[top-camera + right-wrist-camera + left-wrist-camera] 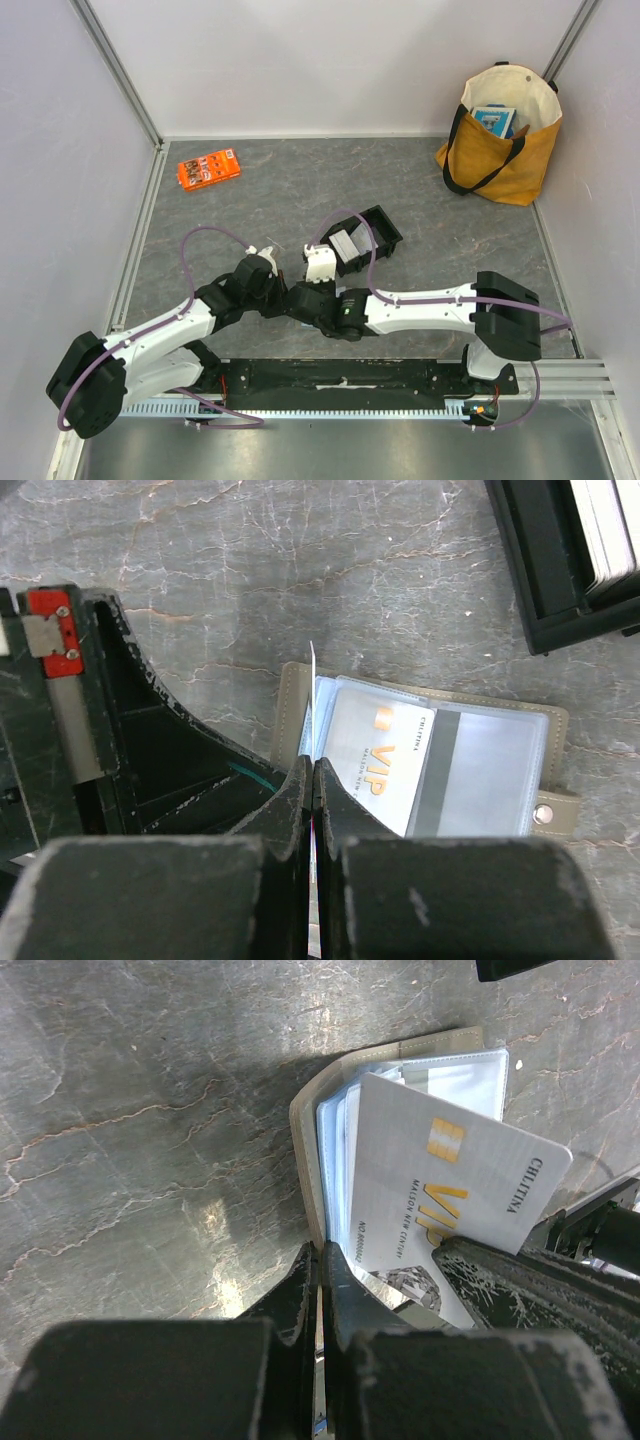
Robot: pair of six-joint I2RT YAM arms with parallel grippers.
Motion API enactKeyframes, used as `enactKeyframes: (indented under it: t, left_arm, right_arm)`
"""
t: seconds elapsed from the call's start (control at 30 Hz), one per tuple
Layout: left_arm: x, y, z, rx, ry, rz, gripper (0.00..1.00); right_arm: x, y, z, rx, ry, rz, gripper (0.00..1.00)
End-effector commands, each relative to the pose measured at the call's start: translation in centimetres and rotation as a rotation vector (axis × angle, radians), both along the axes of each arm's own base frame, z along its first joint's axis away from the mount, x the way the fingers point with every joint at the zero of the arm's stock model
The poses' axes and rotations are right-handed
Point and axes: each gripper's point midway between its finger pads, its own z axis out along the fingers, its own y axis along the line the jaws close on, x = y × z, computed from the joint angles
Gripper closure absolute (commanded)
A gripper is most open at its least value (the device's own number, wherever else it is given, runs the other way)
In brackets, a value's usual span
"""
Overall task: Put the credit cards into the card holder
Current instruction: Turn over the card slot in the card holder.
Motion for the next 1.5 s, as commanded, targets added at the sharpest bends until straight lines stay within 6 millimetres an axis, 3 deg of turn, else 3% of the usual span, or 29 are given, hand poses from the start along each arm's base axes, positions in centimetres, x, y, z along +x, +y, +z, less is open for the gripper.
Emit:
enactKeyframes:
  t: [0.0,0.33,0.53,0.67,0.8,0.97,1.2,1.47]
  left_arm:
    - [0.2,-0.5,0.8,-0.025,-0.026,-0.016,0.98]
    - [0.3,-0.5,1.0,-0.029,-0.033,-0.017,0.98]
    - [0.2,-0.5,0.9,-0.026,-0.032,-0.017,0.98]
    - [0.2,-0.4,1.0,-0.029,-0.035,-0.014,0.98]
    - [0.2,-0.4,1.1,-0.033,-0.039,-0.012,0.98]
    - [0.2,-0.3,1.1,-0.031,-0.041,-0.010,0.98]
    - [0.2,-0.1,1.0,-0.024,-0.042,0.002,0.98]
    - [0.3,-0.1,0.9,-0.020,-0.040,0.002,0.98]
  right_arm:
    - [0.4,-0.9,1.3,-0.107,-0.097,-0.050,1.00]
    - [0.2,-1.6,1.5,-0.195,-0.126,-0.076,1.00]
    - [-0.2,0.1,3.6,-0.033,-0.116,-0.046,1.00]
    - [-0.7,1.4,4.0,0.048,-0.093,-0.009,1.00]
    - [-1.1,2.3,2.9,0.058,-0.066,0.017,1.00]
    - [-1.0,1.9,1.7,0.040,-0.049,0.005,1.00]
    - [-0.6,0.8,2.7,0.053,-0.071,-0.014,1.00]
    - [-0.6,0.5,1.5,0.033,-0.052,-0.018,1.00]
